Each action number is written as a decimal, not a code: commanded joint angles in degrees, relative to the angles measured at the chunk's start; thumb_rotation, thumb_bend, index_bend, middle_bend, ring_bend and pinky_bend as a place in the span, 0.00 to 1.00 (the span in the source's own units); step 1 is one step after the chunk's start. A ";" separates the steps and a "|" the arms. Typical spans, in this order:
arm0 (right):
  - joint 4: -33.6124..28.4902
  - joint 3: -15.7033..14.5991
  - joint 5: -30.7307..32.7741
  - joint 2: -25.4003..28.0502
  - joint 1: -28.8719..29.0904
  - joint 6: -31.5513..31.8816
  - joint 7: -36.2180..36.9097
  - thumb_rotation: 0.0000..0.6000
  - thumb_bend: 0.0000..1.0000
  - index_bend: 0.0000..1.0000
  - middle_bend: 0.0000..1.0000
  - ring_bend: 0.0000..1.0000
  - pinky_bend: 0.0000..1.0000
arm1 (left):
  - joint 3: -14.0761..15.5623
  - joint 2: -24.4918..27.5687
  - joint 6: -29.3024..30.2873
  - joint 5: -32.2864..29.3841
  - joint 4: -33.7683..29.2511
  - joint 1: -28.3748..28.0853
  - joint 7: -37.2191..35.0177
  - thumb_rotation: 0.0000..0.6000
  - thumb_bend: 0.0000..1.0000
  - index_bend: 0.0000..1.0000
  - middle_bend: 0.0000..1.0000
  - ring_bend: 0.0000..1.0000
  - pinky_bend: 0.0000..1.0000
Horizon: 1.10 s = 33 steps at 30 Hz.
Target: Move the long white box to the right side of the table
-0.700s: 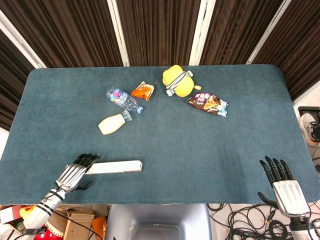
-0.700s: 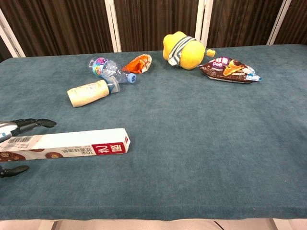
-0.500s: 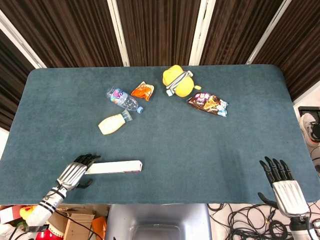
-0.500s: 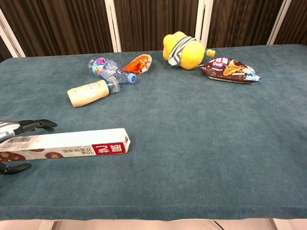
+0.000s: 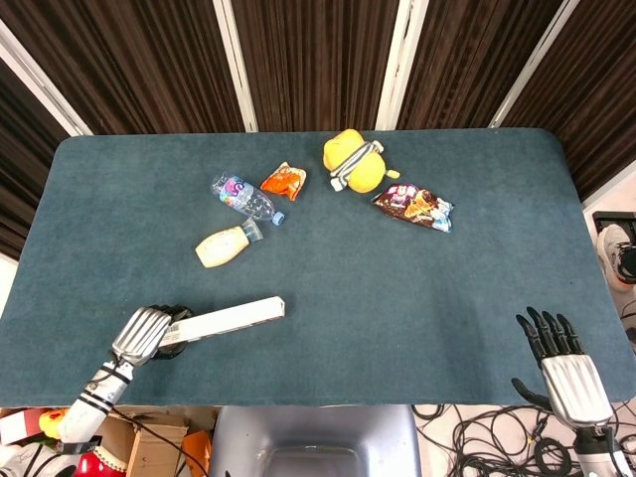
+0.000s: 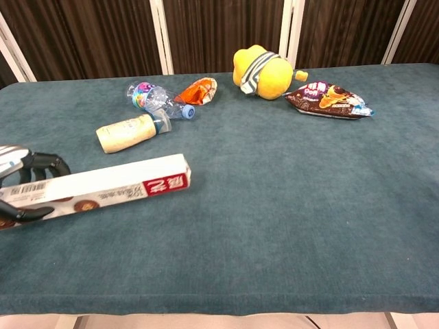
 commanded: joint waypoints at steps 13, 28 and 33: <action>-12.36 13.08 10.31 0.05 24.57 -28.98 0.65 1.00 0.12 0.00 0.00 0.00 0.01 | -6.49 -2.34 -8.25 -2.43 -8.64 -11.27 8.37 1.00 0.33 0.56 0.60 0.54 0.63; -4.40 16.57 14.03 -8.36 38.91 -43.26 19.26 1.00 0.13 0.00 0.05 0.00 0.05 | -7.32 -5.40 0.00 -1.38 -8.62 -10.94 7.30 1.00 0.33 0.56 0.63 0.55 0.70; -1.59 16.45 12.66 -11.00 40.67 -42.04 22.95 1.00 0.15 0.08 0.12 0.04 0.12 | -6.88 -5.72 0.36 -1.23 -9.11 -11.33 5.41 1.00 0.33 0.56 0.63 0.55 0.70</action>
